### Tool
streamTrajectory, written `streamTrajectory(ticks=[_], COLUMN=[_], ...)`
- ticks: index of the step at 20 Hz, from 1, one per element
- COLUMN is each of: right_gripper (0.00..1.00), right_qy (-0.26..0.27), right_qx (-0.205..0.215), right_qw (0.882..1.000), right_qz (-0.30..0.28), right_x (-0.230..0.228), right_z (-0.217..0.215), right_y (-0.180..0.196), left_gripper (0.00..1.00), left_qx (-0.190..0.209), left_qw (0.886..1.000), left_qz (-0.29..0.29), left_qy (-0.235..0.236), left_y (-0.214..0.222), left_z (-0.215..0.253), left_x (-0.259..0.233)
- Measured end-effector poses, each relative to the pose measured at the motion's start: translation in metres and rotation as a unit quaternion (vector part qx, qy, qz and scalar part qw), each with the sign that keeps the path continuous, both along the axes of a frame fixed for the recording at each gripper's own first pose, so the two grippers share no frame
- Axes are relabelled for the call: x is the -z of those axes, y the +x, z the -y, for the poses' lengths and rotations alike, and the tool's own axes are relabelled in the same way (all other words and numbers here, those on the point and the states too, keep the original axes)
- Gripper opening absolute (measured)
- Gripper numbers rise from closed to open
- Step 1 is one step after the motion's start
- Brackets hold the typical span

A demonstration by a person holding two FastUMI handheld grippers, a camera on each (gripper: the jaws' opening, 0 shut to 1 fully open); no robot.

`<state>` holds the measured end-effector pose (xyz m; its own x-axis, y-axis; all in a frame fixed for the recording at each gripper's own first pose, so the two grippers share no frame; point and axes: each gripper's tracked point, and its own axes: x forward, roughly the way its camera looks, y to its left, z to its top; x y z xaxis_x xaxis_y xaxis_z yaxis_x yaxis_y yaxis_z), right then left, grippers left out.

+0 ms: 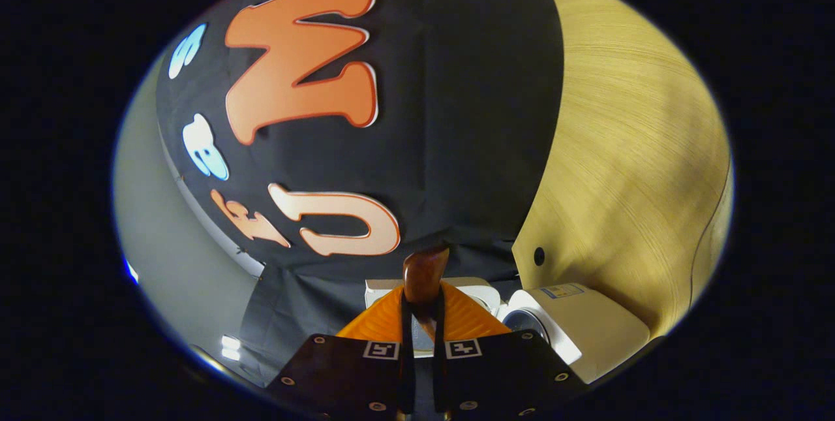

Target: Close the left gripper, press the button to open the rice cooker; take a wooden spoon from the chopstick holder with the right hand, scoop a spoonful of rice and pour it into the rice cooker, then put the wooden spoon back into the chopstick holder.

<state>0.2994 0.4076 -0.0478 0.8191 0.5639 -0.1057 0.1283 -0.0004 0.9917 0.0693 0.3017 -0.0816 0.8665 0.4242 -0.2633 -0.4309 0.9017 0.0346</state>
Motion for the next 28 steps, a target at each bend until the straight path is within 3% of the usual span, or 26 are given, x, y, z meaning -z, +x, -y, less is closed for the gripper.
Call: streamTrajectory(ticks=[7,12,20,24,28], right_gripper=[0.11,0.11,0.11,0.11,0.11], right_qy=[-0.126,-0.209,-0.300,-0.345,-0.371], right_qx=[-0.027,-0.058,-0.046,-0.030,-0.025], right_qw=[0.983,0.947,0.870,0.810,0.757], right_qz=[0.130,0.238,0.389,0.474,0.538], right_x=[-0.018,-0.036,-0.096,-0.139,-0.162], right_z=[-0.036,-0.061,-0.073,-0.058,-0.061], right_y=[0.015,0.004,-0.016,-0.035,-0.057], left_gripper=[0.69,0.69,0.67,0.67,0.67], left_qx=[0.006,0.015,0.019,0.023,0.020], left_qw=[1.000,1.000,1.000,1.000,1.000], left_qz=[-0.007,-0.013,-0.006,0.003,0.001], left_qy=[-0.002,-0.006,0.010,0.017,0.018], left_y=[0.015,0.019,0.016,0.013,0.011], left_z=[-0.001,0.007,0.014,0.017,0.016], left_x=[0.012,0.015,0.000,-0.009,-0.010])
